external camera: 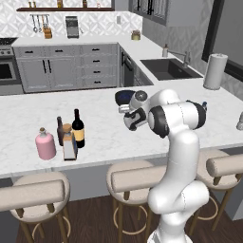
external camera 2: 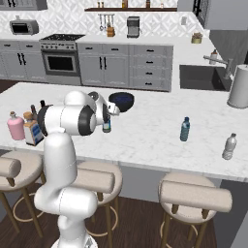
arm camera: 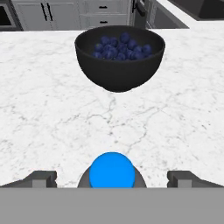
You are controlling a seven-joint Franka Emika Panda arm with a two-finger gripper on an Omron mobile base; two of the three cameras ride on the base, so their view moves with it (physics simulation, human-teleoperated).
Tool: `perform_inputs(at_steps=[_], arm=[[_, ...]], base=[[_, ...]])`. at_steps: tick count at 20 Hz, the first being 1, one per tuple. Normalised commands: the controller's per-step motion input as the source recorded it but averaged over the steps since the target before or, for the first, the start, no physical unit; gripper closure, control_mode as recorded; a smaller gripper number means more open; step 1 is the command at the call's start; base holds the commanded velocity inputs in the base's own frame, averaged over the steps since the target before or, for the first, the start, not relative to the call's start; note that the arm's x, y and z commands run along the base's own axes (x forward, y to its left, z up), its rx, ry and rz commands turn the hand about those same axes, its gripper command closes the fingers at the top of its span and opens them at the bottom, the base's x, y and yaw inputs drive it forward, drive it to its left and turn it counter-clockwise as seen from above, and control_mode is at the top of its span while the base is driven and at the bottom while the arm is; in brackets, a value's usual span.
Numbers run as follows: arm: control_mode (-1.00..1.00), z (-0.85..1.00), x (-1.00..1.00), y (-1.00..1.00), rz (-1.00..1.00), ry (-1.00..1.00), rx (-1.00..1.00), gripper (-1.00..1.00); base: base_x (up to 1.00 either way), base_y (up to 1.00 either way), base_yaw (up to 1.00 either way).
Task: Move the plastic bottles in the middle to the plastics group, and the glass bottles in the middle to the glass group.
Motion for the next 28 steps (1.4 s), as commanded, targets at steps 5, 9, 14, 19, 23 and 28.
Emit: perform_inputs(at_steps=[5, 9, 14, 19, 23, 28], arm=[[-1.0, 0.0, 0.0, 0.0, 0.0, 0.0, 0.0, 1.0], [-1.0, 0.0, 0.0, 0.0, 0.0, 0.0, 0.0, 1.0], [-1.0, 0.0, 0.0, 0.0, 0.0, 0.0, 0.0, 1.0], [-1.0, 0.05, -0.02, -0.02, -0.03, -0.01, 0.0, 1.0], [-1.0, 0.37, -0.37, -0.36, -0.11, -0.15, -0.01, 1.0], [-1.0, 0.43, -0.86, -0.7, -0.17, -0.05, -0.01, 1.0]], base=[[0.0, 0.0, 0.0], [0.0, 0.0, 0.0], [0.0, 0.0, 0.0], [0.0, 0.0, 0.0], [0.0, 0.0, 0.0], [0.0, 0.0, 0.0]])
